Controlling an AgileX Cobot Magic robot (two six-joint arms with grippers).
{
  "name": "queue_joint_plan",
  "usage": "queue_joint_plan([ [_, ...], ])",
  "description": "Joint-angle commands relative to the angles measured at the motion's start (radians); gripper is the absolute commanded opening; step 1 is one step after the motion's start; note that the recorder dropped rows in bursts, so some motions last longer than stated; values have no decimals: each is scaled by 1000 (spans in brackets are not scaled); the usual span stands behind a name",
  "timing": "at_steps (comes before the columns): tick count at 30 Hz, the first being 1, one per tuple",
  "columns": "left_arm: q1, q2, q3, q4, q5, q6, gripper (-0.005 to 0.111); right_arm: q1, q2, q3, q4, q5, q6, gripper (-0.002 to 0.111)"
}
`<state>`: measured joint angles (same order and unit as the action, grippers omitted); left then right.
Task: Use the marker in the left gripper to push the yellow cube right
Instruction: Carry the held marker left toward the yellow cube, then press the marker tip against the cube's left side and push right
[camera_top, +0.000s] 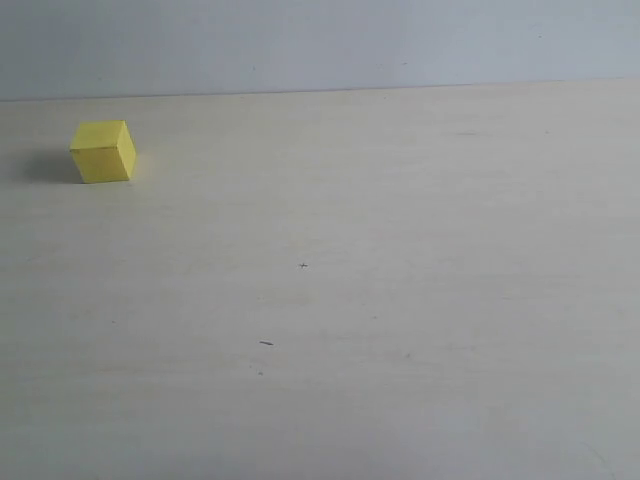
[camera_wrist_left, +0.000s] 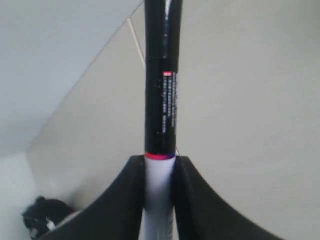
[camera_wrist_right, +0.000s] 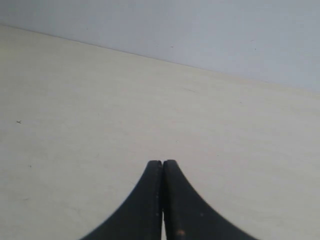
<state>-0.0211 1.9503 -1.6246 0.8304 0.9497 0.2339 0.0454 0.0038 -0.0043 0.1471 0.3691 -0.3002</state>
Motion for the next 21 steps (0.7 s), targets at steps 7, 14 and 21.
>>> queue_joint_plan([
  [7, 77, 134, -3, -297, -216, 595, 0, 1, -4, 4, 3, -13, -2, 0],
  [14, 147, 192, -3, -539, -242, 1023, 0, 1, -4, 4, 3, -13, -2, 0],
  [21, 171, 251, -3, -530, -306, 1076, 0, 1, -4, 4, 3, -13, -2, 0],
])
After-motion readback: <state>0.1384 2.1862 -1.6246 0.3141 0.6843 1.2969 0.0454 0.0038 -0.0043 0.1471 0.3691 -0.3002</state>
